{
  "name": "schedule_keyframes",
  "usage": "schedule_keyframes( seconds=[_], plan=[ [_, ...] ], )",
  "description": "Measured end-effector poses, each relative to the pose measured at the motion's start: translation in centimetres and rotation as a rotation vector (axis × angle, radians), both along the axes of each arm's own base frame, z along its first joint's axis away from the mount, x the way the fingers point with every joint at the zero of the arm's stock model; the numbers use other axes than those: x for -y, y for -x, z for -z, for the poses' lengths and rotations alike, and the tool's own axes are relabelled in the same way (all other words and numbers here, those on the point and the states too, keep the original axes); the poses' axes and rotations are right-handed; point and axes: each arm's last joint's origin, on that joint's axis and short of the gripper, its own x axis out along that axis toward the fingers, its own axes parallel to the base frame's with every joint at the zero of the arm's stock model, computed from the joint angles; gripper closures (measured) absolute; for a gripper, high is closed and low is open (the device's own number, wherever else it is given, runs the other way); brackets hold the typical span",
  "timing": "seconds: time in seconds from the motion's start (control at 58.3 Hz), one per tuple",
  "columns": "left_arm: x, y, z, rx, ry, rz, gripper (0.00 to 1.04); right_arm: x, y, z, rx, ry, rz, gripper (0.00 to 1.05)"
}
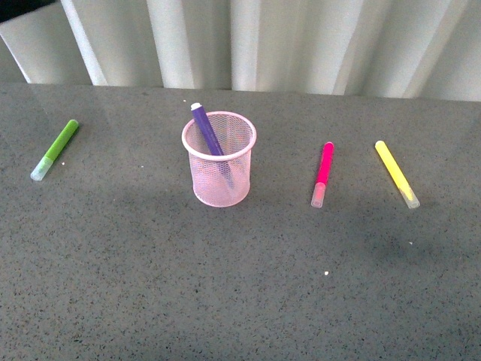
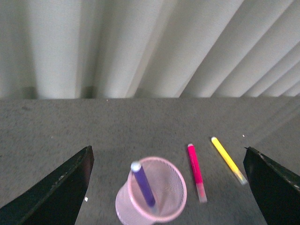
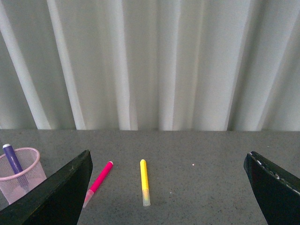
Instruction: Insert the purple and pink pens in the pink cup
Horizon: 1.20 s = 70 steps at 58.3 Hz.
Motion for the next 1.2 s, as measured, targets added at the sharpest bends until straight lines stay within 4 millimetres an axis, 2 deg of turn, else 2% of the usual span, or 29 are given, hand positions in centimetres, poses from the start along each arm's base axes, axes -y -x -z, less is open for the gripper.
schedule_keyframes(
  seconds=[0.137, 0.291, 0.377, 0.429, 0.669, 0.737, 1.046, 1.2],
  plan=[
    [-4.8, 5.5, -1.3, -0.084, -0.01, -0.033, 0.07, 0.0, 0.0, 0.0, 0.0, 0.0, 0.0, 0.07],
    [-7.0, 9.6, -1.2, -0.142, -0.061, -0.104, 0.08, 0.0, 0.0, 0.0, 0.0, 0.0, 0.0, 0.07],
    [-6.4, 11.2, 0.6, 0.165, -0.205, -0.356, 0.29, 0.0, 0.0, 0.0, 0.0, 0.0, 0.0, 0.07],
    [-5.8, 12.2, 1.2, 0.271, -0.22, -0.421, 0.41, 0.0, 0.0, 0.0, 0.0, 0.0, 0.0, 0.07],
    [-4.2, 14.3, 2.5, 0.298, -0.228, -0.418, 0.91, 0.0, 0.0, 0.0, 0.0, 0.0, 0.0, 0.07],
    [-4.2, 14.6, 2.7, 0.302, -0.227, -0.418, 1.01, 0.0, 0.0, 0.0, 0.0, 0.0, 0.0, 0.07],
    [-4.2, 15.9, 3.8, 0.315, -0.228, -0.421, 1.01, 0.0, 0.0, 0.0, 0.0, 0.0, 0.0, 0.07],
    [-4.2, 16.3, 3.7, 0.317, -0.228, -0.422, 1.01, 0.0, 0.0, 0.0, 0.0, 0.0, 0.0, 0.07]
  ],
)
